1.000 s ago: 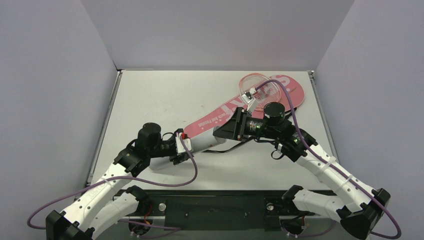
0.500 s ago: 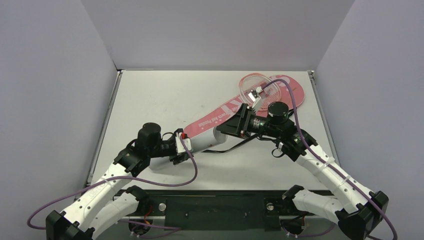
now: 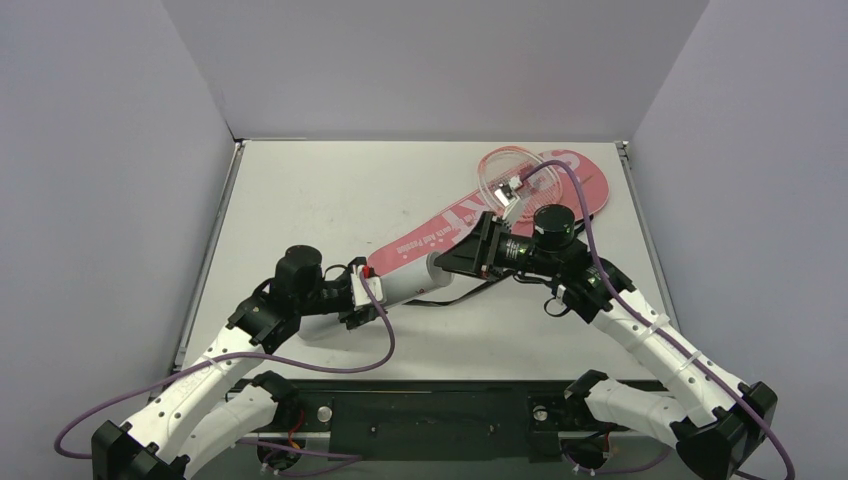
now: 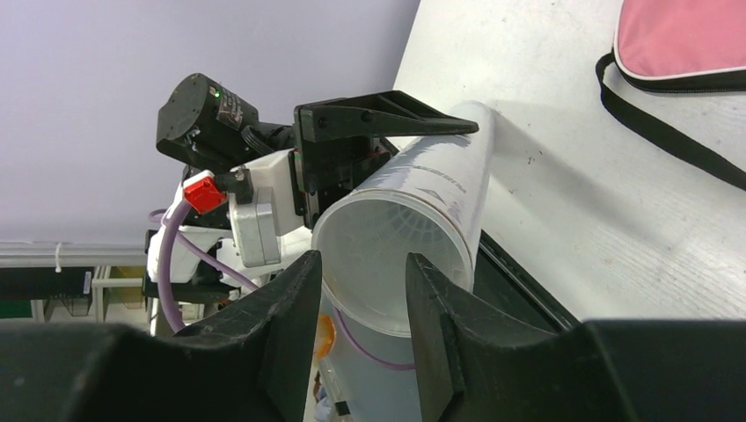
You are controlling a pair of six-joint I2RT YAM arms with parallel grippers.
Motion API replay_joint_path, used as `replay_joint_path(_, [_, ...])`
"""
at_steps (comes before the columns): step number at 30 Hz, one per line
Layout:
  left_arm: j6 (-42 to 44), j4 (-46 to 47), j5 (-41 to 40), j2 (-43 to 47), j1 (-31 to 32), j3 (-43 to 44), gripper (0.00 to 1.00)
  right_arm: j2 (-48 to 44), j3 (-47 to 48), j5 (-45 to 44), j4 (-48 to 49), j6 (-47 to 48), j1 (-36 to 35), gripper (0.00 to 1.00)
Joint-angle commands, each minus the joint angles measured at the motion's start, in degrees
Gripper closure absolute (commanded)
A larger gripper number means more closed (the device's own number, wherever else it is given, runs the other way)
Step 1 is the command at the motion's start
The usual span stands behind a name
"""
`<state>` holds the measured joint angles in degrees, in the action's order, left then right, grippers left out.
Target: Pack up the badminton gear
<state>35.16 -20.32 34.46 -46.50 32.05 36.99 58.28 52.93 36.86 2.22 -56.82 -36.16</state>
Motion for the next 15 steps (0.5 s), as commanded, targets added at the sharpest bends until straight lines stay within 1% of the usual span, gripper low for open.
replay_joint_path(1, [0.01, 2.58, 1.79, 0.69, -0.43, 2.3, 1.0, -0.88, 1.24, -0.06, -1.7, 3.1, -0.38, 0.65])
replay_joint_path(4, [0.0, 2.21, 1.84, 0.64, -0.41, 2.41, 1.0, -1.69, 1.05, -0.16, -2.03, 3.6, 0.08, 0.66])
replay_joint_path(6, [0.0, 2.18, 2.01, 0.69, -0.42, 2.33, 1.0, -2.21, 1.04, -0.66, -3.79, 3.91, 0.23, 0.69])
replay_joint_path(11, [-0.3, 2.62, 2.16, 0.62, -0.41, 2.35, 1.0, -1.66, 1.59, -1.33, -4.81, 4.42, 0.73, 0.86])
replay_joint_path(15, [-0.31, 2.38, 2.14, 0.53, -0.41, 2.46, 1.0, -0.14, 3.38, -2.11, -6.05, 5.54, 0.34, 0.9])
